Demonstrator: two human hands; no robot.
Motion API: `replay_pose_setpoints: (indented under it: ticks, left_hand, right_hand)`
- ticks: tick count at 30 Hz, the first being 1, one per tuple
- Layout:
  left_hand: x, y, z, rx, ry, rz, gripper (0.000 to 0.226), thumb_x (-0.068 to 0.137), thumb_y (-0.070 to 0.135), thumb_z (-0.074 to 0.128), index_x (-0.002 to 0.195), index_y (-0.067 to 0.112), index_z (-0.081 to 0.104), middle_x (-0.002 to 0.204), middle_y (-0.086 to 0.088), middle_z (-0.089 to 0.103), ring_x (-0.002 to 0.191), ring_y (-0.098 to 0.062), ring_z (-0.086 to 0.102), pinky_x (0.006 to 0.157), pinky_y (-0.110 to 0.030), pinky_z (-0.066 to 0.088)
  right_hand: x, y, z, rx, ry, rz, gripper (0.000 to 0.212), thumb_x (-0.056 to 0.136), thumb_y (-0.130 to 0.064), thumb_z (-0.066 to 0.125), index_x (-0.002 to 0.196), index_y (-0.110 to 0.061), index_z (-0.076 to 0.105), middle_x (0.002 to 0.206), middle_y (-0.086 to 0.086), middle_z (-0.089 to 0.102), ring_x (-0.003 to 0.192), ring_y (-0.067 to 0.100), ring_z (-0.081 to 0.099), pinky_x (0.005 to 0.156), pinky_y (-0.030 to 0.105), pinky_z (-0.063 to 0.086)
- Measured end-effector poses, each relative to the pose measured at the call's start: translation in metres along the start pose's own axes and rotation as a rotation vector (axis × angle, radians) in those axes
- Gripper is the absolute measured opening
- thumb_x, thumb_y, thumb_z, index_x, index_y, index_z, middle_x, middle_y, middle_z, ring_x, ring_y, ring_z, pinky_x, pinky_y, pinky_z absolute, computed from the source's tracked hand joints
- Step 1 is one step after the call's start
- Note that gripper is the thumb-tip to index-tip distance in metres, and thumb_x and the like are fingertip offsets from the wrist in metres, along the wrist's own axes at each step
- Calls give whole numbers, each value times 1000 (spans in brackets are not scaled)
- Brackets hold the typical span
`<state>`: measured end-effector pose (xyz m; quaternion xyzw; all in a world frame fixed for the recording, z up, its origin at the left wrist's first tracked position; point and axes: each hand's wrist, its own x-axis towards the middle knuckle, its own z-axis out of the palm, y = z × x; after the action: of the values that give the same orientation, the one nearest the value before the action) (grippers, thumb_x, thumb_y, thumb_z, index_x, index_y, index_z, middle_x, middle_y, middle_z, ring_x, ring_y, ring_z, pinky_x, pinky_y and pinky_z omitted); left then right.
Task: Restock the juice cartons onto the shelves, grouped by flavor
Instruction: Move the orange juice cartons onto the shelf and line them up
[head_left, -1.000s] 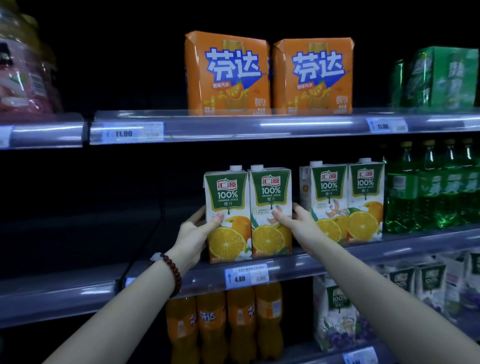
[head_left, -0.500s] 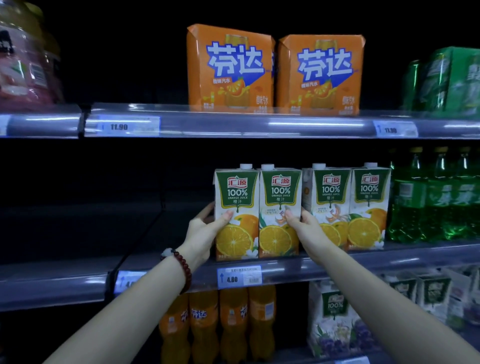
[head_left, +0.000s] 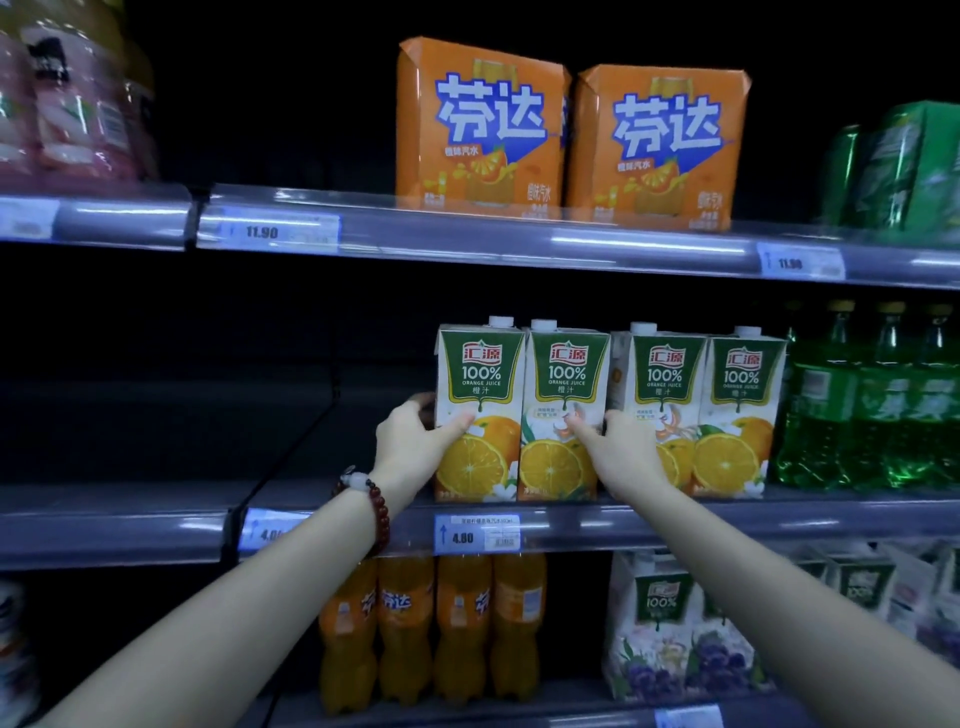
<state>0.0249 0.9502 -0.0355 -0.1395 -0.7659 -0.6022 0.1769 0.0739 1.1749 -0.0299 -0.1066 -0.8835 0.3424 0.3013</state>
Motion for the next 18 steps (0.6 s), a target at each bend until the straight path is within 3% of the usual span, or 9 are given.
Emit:
replay_pose_setpoints:
  ticks: [4, 8, 13, 18]
  left_hand:
    - [-9, 0, -7, 42, 81, 31, 35, 77, 29, 79, 104, 19, 60, 91, 8, 64, 80, -1, 60, 59, -12, 45]
    - [-19, -2, -22, 17, 19, 56, 26, 75, 25, 81, 94, 19, 64, 86, 2, 67, 80, -13, 66, 72, -28, 56]
    - [-30, 1, -46, 112, -71, 158, 17, 73, 21, 81, 81, 24, 66, 76, 11, 65, 71, -3, 61, 62, -7, 45]
    - [-42, 4, -79, 184, -136, 170, 14, 75, 20, 78, 86, 22, 69, 79, 12, 65, 73, -1, 59, 63, -8, 42]
  right_hand:
    - [-18, 1, -10, -92, 114, -93, 30, 89, -35, 65, 80, -7, 64, 68, 4, 66, 62, 19, 63, 60, 38, 57]
    - [-36, -4, -20, -87, 143, -98, 24, 86, -31, 70, 97, -11, 67, 73, -1, 67, 66, 15, 64, 61, 28, 54]
    - [-59, -23, -15, -84, 93, -76, 26, 83, -26, 73, 102, -8, 66, 82, 6, 69, 82, 22, 65, 73, 33, 53]
    - [-83, -56, 4, -96, 52, -78, 19, 80, -23, 76, 90, -10, 66, 79, 6, 69, 86, 24, 65, 78, 33, 51]
